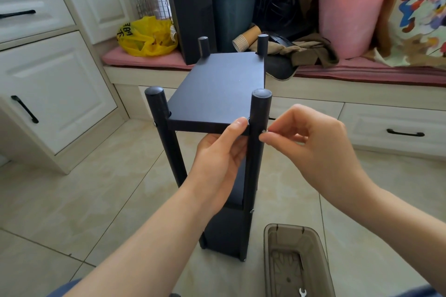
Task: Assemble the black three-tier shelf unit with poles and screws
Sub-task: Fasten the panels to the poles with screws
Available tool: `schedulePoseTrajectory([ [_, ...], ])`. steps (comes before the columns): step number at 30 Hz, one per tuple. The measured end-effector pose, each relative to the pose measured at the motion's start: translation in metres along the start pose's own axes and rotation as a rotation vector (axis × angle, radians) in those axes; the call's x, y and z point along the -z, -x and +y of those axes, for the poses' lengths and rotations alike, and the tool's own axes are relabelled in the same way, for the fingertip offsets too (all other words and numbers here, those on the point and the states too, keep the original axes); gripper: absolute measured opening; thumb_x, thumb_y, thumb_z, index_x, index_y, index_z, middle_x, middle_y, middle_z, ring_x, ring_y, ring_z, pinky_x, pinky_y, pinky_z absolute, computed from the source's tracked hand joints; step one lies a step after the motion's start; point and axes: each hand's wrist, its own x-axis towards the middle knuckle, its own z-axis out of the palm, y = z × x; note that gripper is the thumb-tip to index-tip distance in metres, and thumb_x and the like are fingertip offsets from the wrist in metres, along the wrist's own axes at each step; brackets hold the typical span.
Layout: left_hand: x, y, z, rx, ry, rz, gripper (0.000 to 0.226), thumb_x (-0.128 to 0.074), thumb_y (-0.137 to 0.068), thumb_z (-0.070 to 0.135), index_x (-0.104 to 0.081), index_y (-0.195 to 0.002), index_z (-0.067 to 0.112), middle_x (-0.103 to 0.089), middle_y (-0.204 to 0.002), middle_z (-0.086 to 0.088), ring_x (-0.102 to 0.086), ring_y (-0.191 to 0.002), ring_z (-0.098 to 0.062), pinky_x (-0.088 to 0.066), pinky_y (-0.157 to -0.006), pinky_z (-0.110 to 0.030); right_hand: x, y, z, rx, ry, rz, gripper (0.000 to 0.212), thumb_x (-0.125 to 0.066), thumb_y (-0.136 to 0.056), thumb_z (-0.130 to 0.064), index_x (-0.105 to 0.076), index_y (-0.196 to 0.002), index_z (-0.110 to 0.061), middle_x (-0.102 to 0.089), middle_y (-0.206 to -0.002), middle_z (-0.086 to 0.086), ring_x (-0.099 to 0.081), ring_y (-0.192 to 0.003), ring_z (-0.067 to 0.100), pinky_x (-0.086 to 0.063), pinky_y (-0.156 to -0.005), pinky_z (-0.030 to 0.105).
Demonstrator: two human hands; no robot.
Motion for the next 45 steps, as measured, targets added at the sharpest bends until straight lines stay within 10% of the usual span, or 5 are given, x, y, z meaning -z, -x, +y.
schedulePoseTrajectory([
  [22, -0.002, 0.002, 0.002, 0.010, -0.079, 0.014, 0.039, -0.056, -0.101, 0.026, -0.063, -0.130, 0.002, -0.074, -0.118, -0.012, -0.071, -0.111, -0.023, -0.057, -0.096, -0.032, -0.002, -0.009, -0.002, -0.091, -0.070, -0.033, 0.029, -0.084, -0.075, -0.026, -0.057, -0.084, -0.034, -0.067, -0.078, -0.018, -0.062, -0.063, 0.005, -0.048, -0.060, 0.013],
  [26, -0.001, 0.010, 0.016, 0.000, -0.648, 0.146, 0.029, -0.060, -0.096, 0.050, -0.075, -0.101, 0.026, -0.079, -0.094, 0.008, -0.074, -0.092, -0.008, -0.056, -0.081, -0.025, 0.005, -0.015, 0.002, -0.284, -0.329, -0.173, 0.031, -0.083, -0.076, -0.021, -0.065, -0.100, -0.031, -0.071, -0.086, -0.008, -0.071, -0.073, 0.010, -0.056, -0.064, 0.020],
  [30, 0.007, 0.022, 0.026, -0.554, -1.406, 0.293, 0.038, -0.064, -0.096, 0.048, -0.074, -0.070, 0.023, -0.069, -0.062, 0.011, -0.066, -0.062, -0.010, -0.056, -0.066, -0.037, 0.007, -0.018, 0.008, -0.430, -0.503, -0.207, 0.034, -0.083, -0.075, -0.017, -0.068, -0.104, -0.028, -0.072, -0.089, -0.003, -0.072, -0.085, 0.014, -0.056, -0.070, 0.025],
  [34, 0.005, 0.019, 0.032, -0.948, -1.524, 0.293, 0.025, -0.073, -0.087, 0.040, -0.075, -0.092, 0.016, -0.071, -0.088, 0.005, -0.061, -0.089, -0.022, -0.051, -0.079, -0.043, 0.007, -0.019, 0.012, -0.518, -0.585, -0.249, 0.039, -0.082, -0.076, -0.017, -0.066, -0.111, -0.024, -0.075, -0.096, 0.002, -0.073, -0.089, 0.015, -0.057, -0.072, 0.026],
  [45, -0.011, 0.006, 0.023, -0.748, -1.497, 0.187, 0.038, -0.077, -0.085, 0.044, -0.076, -0.107, 0.013, -0.070, -0.107, -0.001, -0.056, -0.113, -0.023, -0.044, -0.103, -0.057, 0.009, -0.027, 0.021, -0.580, -0.659, -0.417, 0.050, -0.078, -0.066, -0.046, -0.068, -0.106, -0.016, -0.070, -0.099, 0.013, -0.068, -0.095, 0.021, -0.059, -0.090, 0.040],
])
